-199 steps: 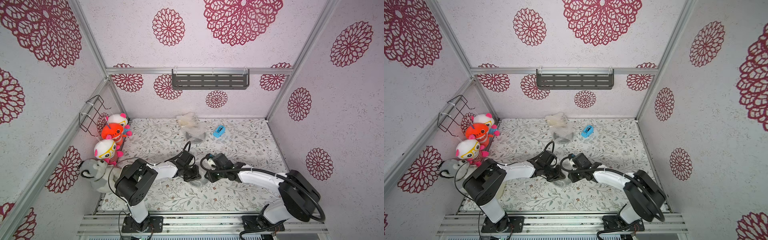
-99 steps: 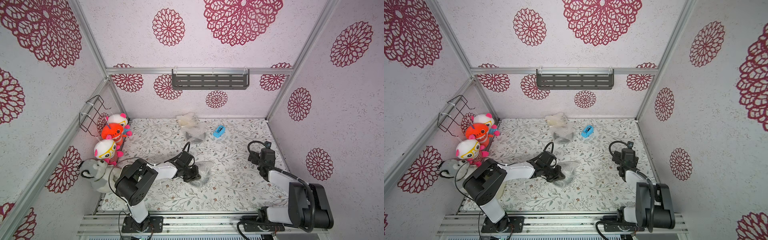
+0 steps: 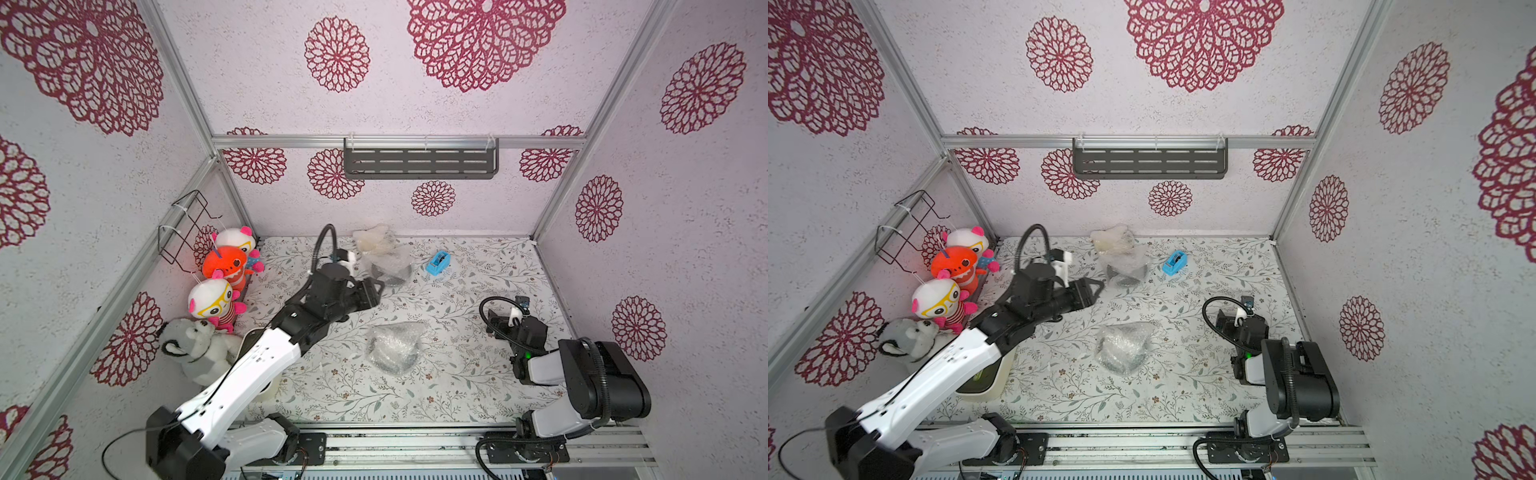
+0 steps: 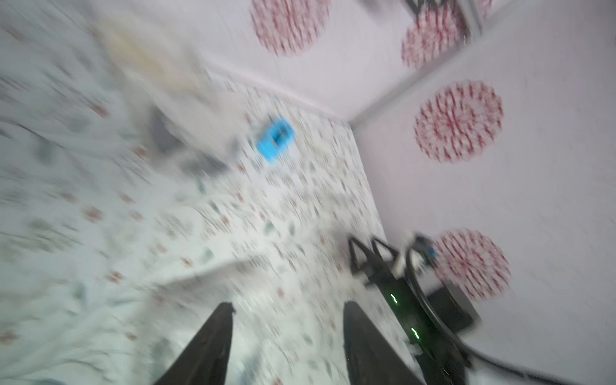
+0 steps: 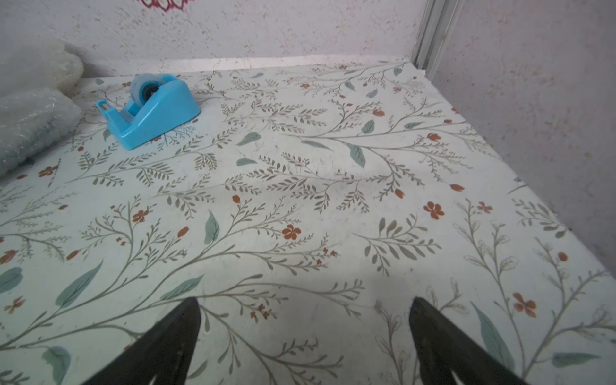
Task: Wrap dinner plates in bubble wrap
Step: Reset both arms
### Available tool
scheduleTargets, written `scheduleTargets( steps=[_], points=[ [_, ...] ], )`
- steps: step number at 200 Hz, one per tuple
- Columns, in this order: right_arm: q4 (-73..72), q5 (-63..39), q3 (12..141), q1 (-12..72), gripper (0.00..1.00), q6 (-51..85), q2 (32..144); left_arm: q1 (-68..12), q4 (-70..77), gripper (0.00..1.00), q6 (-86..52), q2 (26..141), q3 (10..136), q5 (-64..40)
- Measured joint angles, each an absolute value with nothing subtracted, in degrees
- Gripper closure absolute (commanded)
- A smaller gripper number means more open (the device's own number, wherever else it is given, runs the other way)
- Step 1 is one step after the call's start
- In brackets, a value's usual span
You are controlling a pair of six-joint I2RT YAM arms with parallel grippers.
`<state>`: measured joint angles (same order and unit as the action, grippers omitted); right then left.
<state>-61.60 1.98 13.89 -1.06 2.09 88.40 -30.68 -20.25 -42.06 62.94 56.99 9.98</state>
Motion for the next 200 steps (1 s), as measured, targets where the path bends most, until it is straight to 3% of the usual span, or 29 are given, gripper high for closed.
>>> scheduleTargets(
  steps=[20, 30, 33, 53, 88, 119, 200],
  points=[
    [-63.11, 4.19, 14.28, -0.32, 0.01, 1.93, 88.38, -22.79, -12.51, 0.12, -34.04, 58.26, 44.10, 26.46],
    [-63.40, 4.84, 14.28, -0.14, 0.01, 1.93, 88.38, -17.85, -6.96, 0.08, -29.89, 59.70, 37.15, 31.11],
    [-63.42, 4.97, 14.28, -0.14, 0.01, 1.91, 88.38, -16.43, -6.39, 0.00, -28.69, 60.36, 35.79, 32.08],
    [-63.57, 5.91, 14.28, -0.05, 0.01, 1.91, 88.38, -8.36, -4.27, 0.02, -21.23, 67.94, 31.75, 32.40],
    [-63.68, 6.33, 14.31, -0.05, 0.01, 1.89, 88.38, -2.00, 10.59, 0.02, -13.21, 74.94, 30.57, 23.81],
    [-63.72, 6.35, 14.31, 0.01, 0.01, 1.89, 88.38, 0.80, 23.79, 0.02, -11.55, 77.34, 25.61, 15.81],
    [-64.38, 6.44, 14.28, 0.05, 0.01, 1.89, 88.38, 6.55, 37.34, 0.02, -6.87, 86.70, 27.92, 6.44]
  ],
)
